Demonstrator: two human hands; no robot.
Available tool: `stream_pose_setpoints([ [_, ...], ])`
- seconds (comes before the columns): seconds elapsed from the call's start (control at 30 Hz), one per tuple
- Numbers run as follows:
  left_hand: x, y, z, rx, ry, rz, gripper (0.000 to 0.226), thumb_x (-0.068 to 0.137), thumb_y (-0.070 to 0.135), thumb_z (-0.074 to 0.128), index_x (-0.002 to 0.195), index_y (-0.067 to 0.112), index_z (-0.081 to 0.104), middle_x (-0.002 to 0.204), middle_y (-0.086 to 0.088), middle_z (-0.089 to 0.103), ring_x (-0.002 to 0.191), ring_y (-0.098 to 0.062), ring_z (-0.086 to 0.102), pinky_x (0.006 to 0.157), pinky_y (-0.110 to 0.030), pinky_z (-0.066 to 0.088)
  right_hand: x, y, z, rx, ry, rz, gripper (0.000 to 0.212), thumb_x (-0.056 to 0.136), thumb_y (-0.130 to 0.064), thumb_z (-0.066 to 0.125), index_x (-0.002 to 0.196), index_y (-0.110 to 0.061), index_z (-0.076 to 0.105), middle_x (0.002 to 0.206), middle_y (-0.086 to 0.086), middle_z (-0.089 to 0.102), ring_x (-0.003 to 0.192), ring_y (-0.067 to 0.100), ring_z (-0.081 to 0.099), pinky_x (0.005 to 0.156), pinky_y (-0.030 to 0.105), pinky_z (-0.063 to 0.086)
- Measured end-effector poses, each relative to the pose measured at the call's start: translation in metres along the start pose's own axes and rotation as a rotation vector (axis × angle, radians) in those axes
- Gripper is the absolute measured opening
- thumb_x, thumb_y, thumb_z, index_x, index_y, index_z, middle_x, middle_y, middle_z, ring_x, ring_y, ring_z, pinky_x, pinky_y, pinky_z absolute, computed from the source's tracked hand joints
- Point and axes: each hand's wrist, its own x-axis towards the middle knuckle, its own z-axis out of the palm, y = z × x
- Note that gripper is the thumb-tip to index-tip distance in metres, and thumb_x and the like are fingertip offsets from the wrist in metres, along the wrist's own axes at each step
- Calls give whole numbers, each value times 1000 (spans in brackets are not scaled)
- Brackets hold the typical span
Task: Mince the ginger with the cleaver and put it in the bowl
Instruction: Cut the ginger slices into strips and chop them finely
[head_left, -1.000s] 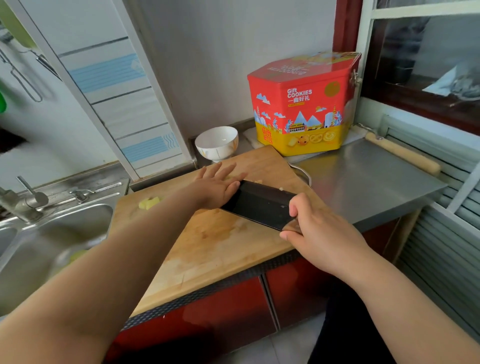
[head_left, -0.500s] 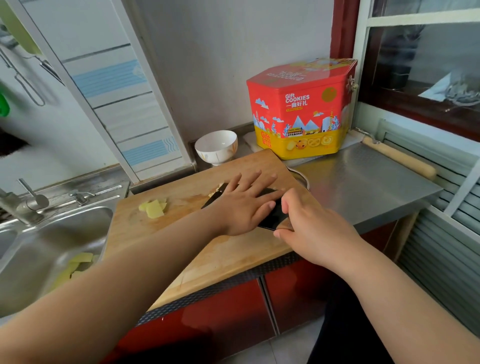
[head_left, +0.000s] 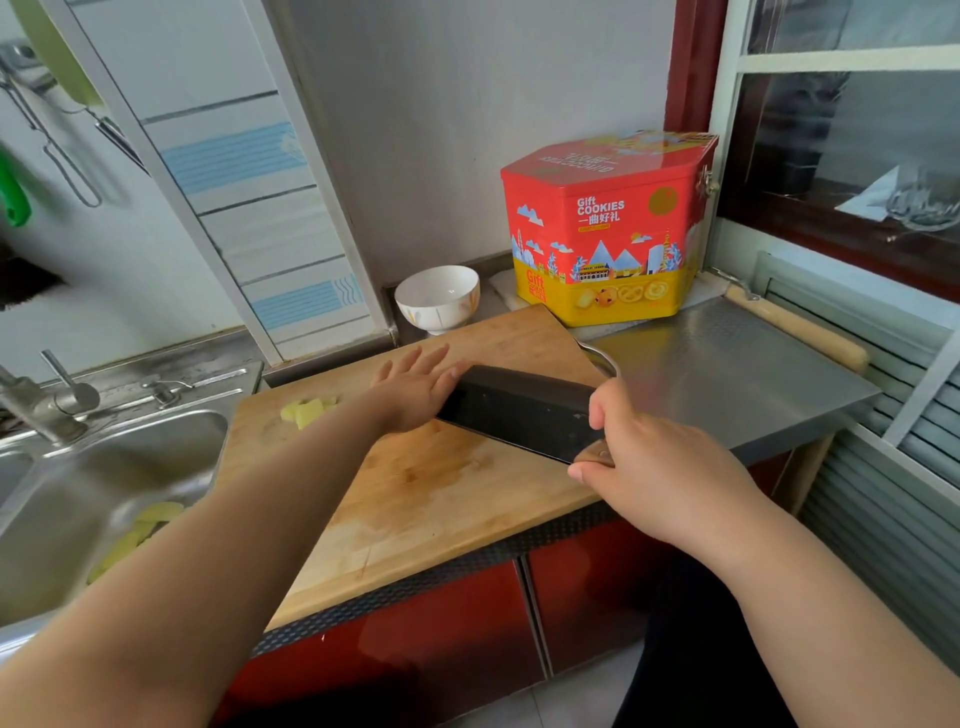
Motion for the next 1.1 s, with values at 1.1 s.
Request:
stream_pose_setpoints([
  [1.1, -68, -68, 23, -959, 750, -484, 48, 95, 21, 54, 142, 24, 45, 129, 8, 57, 83, 5, 56, 66, -5, 43, 51, -65, 20, 622, -76, 106, 30, 105, -36, 30, 132, -28, 38, 80, 4, 65, 62, 18, 63, 61, 40, 59],
])
